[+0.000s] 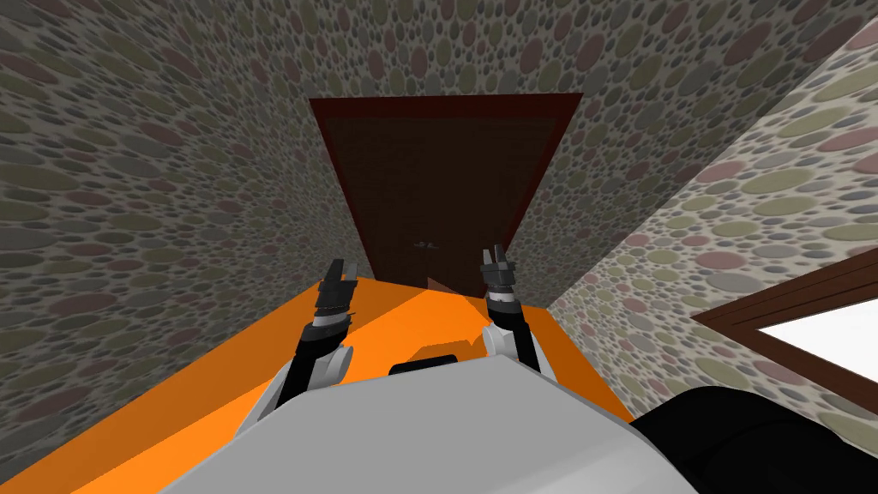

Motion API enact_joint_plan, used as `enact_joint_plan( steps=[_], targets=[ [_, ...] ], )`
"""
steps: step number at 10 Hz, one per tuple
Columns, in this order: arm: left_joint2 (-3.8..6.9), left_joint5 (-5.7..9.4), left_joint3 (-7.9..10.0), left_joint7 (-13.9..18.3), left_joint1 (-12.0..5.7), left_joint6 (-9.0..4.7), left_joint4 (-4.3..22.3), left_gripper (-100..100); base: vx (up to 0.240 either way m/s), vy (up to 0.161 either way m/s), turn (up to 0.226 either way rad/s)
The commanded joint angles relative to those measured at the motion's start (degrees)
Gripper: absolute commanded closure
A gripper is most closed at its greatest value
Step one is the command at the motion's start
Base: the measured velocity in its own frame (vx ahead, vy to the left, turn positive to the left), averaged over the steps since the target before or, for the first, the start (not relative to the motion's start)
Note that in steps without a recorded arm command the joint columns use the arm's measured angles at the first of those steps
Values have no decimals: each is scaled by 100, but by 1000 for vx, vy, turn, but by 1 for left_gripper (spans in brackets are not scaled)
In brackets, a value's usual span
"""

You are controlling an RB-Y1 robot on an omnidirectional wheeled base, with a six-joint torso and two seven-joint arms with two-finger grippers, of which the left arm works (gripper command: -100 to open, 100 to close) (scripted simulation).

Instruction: Pull the door open

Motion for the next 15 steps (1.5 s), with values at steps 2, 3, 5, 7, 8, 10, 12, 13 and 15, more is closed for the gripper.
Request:
enact_joint_plan(
  steps=[2,3,5,7,8,10,12,13,15],
  targets=[
    [73,44,15,100,-104,-47,371,-100,103,-25,-63],
    [99,59,18,136,-141,-68,516,-100,101,-23,-65],
    [153,92,24,213,-222,-114,825,-100,102,-19,-74],
    [206,126,29,289,-302,-159,1135,-100,100,-25,-69],
    [234,143,32,329,-344,-182,1295,-100,109,-22,-59],
    [262,160,35,370,-387,-206,1460,-100,79,-19,-52],
    [317,195,42,451,-472,-254,1789,-100,68,-2,-64],
    [345,213,45,492,-515,-278,1944,-100,93,-22,-82],
    [401,249,51,575,-603,-327,2292,-100,117,-24,-80]
  ],
)
